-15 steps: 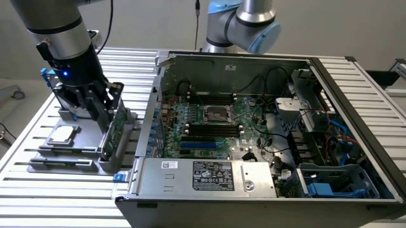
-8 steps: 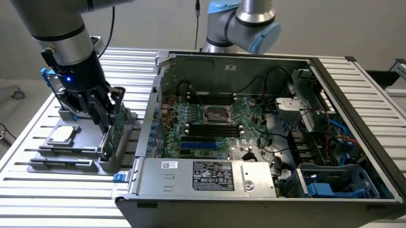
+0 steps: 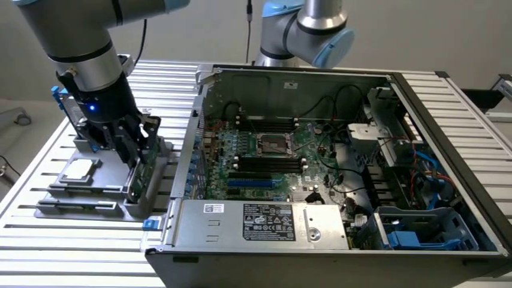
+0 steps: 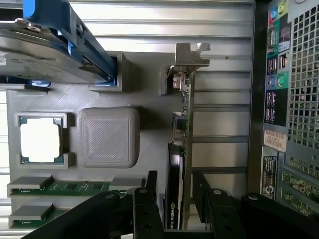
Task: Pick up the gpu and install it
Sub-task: 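Pick up the gpu and move the gpu toward the slot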
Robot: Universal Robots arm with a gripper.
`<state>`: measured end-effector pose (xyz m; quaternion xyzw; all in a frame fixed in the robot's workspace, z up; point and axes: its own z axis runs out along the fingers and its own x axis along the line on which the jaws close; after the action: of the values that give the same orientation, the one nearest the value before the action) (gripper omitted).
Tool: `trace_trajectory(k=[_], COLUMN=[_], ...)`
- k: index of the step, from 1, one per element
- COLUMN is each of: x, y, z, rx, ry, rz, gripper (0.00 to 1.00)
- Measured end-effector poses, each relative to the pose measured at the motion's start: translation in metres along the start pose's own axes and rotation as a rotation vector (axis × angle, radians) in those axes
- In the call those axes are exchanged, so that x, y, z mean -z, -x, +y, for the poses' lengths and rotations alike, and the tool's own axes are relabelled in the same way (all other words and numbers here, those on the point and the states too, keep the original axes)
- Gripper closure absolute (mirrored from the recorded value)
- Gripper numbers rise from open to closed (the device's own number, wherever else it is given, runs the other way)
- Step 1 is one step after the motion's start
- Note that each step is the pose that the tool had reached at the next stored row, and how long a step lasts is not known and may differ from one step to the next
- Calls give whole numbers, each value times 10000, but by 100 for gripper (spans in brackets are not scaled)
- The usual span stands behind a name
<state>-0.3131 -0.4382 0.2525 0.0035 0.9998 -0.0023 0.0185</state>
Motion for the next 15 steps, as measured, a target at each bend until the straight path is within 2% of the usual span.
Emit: trace_trajectory(k=[6,15], x=[-103,-114], y=[18,26], z=[8,35], rx=[26,16], ry=[-19,-23], rz=[-14,-14], gripper=[58,58])
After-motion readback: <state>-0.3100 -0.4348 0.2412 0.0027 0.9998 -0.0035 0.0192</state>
